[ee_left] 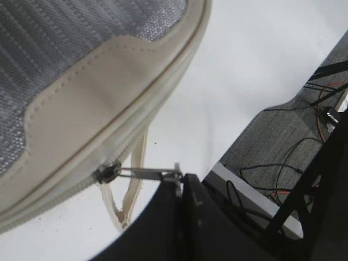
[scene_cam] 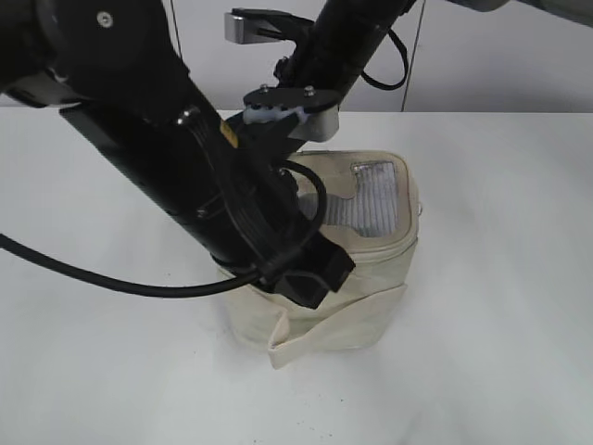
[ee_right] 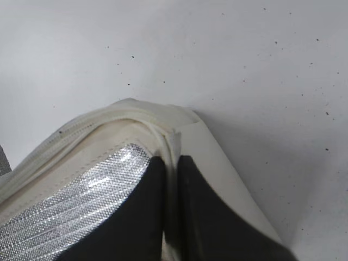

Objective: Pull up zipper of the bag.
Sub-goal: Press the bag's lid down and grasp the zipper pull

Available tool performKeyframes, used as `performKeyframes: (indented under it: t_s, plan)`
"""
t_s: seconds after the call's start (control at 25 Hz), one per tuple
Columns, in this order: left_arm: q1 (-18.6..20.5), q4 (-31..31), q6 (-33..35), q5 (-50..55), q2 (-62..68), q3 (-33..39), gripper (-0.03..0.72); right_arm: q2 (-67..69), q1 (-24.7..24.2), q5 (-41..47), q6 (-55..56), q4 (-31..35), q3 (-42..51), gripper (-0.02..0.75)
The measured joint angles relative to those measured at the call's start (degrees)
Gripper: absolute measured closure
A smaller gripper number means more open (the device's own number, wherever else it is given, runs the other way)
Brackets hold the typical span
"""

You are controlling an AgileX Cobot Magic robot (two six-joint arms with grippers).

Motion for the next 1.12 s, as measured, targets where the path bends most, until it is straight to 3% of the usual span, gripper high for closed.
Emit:
performKeyframes:
  t_s: [0.44,0.6,0.72,0.88,1.12]
  plan:
    - [-0.22,-0.84,-0.1,-1.59,0.0,0.04,0.69,0.0,0.0,0.0,0.3,-0.15,0.0,0.699]
    - [-0.27,-1.22,-0.1,-1.14,0.0,0.04,0.62,0.0,0.0,0.0,2.48,-0.31,-0.05,0.691]
    - [-0.52,-2.01,-0.1,-0.46,-0.05,0.04,0.528,0.0,-0.02,0.0,4.84,-0.37,-0.24,0.594]
    - [-1.05,-1.97,0.0,1.46,-0.72,0.04,0.442,-0.05,-0.39,-0.38,6.88,-0.44,-0.9,0.398]
    - [-1.05,5.15,0.05,3.89,-4.27,-0.01,0.417,-0.73,-0.67,-0.48,8.93,-1.93,-0.9,0.337]
